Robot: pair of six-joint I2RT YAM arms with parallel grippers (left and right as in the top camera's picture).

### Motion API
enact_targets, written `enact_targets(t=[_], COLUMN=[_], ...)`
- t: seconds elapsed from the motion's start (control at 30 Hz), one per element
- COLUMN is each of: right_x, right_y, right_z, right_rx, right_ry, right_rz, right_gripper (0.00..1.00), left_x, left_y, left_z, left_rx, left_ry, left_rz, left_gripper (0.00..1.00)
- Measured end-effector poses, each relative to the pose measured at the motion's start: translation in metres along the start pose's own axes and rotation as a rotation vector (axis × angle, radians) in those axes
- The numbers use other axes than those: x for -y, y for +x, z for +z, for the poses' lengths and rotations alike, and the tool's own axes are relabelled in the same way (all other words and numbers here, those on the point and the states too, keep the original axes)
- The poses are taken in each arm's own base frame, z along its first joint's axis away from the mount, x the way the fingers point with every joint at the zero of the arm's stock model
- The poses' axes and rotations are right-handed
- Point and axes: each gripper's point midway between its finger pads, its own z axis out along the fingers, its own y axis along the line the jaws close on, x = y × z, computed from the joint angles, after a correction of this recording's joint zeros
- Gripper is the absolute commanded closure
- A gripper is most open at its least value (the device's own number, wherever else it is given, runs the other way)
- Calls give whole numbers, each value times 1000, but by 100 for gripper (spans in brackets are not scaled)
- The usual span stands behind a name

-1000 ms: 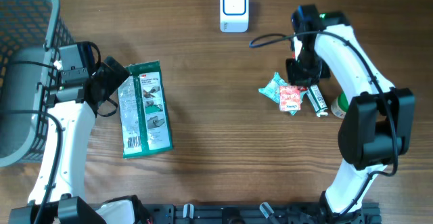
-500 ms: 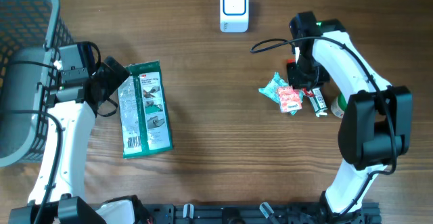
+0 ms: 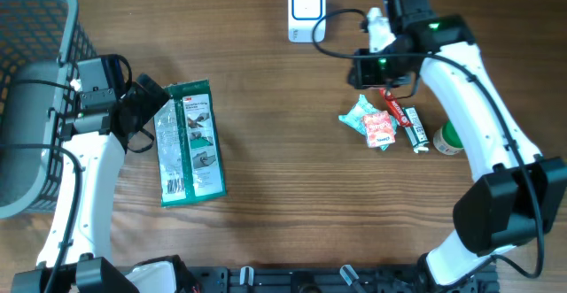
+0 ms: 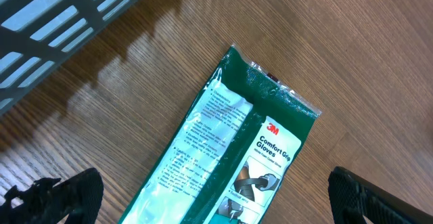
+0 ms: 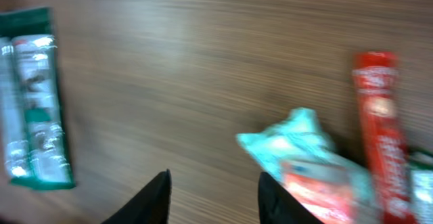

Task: Scan the item barcode

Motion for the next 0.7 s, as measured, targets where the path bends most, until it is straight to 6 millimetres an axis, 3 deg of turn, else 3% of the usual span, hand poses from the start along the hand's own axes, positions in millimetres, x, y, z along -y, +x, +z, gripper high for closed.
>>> enact_targets(t=[0.13,0.3,0.33,0.37,0.4,0.7], right_x=[-25,-32,-32,-32,-32,-32], right_y=[0,2,2,2,2,1], right_z=[4,5,5,5,5,5], right_rx=[4,-2,-2,-3,-2,-1], right_ry=[-62,-86,-86,-86,-86,-86], right_rz=[-35,-37,-36,-35,-35,-35], right_gripper=[52,48,47,46,46,45], left_x=[0,17,22,25,28,25], left_y=[0,-19,-23,-23,-21,14], left_z=[0,-1,-2,-3,-3,7], left_rx=[0,75,87,83,72,-61], left_ry=[0,71,96,112,131,92], left_rz=[0,-9,-10,-9,-13,18], left_gripper=[0,0,20,78,96,96])
